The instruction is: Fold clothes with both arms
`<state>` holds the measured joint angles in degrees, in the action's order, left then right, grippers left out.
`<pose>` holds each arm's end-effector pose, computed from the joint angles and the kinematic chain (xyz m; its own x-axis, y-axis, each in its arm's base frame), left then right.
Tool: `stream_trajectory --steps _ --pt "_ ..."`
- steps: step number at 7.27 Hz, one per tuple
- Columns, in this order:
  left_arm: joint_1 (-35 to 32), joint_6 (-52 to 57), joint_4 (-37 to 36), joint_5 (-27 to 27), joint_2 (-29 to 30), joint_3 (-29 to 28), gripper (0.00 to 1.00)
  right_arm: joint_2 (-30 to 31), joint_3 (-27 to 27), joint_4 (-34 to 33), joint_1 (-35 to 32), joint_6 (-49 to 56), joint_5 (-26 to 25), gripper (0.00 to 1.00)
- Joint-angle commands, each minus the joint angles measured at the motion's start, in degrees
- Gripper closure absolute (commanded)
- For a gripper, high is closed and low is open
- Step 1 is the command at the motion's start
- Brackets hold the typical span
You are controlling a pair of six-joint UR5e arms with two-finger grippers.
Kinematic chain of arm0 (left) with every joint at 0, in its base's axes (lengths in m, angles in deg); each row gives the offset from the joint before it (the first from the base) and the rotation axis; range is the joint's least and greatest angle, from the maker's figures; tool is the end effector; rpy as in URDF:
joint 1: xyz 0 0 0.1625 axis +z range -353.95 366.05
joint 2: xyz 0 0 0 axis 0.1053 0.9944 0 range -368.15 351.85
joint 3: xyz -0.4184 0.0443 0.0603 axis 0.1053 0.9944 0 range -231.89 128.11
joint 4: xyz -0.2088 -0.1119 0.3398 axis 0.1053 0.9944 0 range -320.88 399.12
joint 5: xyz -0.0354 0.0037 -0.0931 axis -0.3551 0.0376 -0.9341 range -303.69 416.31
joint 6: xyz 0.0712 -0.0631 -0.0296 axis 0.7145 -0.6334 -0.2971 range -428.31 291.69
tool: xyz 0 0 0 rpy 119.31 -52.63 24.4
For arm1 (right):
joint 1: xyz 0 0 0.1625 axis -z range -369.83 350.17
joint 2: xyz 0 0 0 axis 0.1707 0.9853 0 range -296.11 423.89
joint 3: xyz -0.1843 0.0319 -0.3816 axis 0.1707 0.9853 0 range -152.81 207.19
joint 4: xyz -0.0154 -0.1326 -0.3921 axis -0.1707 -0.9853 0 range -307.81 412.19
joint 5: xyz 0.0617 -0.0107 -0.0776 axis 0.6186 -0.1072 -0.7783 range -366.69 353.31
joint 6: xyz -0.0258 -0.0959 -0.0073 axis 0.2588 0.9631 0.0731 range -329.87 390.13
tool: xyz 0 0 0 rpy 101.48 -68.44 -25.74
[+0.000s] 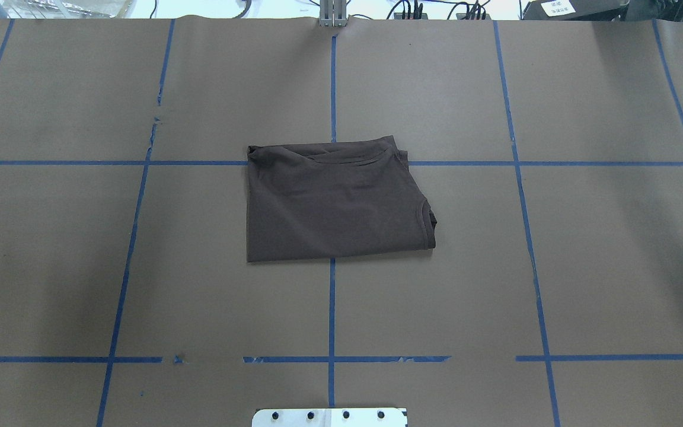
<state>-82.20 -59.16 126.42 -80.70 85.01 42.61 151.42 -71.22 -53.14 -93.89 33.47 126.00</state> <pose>-0.0446 -0.5190 0.5936 0.6661 0.2414 -0.7058 -0.1382 0.9697 0.2013 0.0140 -0.5013 0.5937 0.7293 -0.0814 0.6793 0.1458 0.9886 -0.0381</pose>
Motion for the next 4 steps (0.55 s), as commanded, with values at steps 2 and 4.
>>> stream_trajectory --steps 2,4 --pt "0.01 0.0 -0.02 -0.01 0.01 -0.02 0.0 -0.07 0.5 0.04 0.04 -0.17 0.12 0.0" --pt "0.01 0.08 -0.02 0.08 -0.08 -0.37 0.0 0.1 1.28 -0.05 -0.05 -0.17 1.08 0.0"
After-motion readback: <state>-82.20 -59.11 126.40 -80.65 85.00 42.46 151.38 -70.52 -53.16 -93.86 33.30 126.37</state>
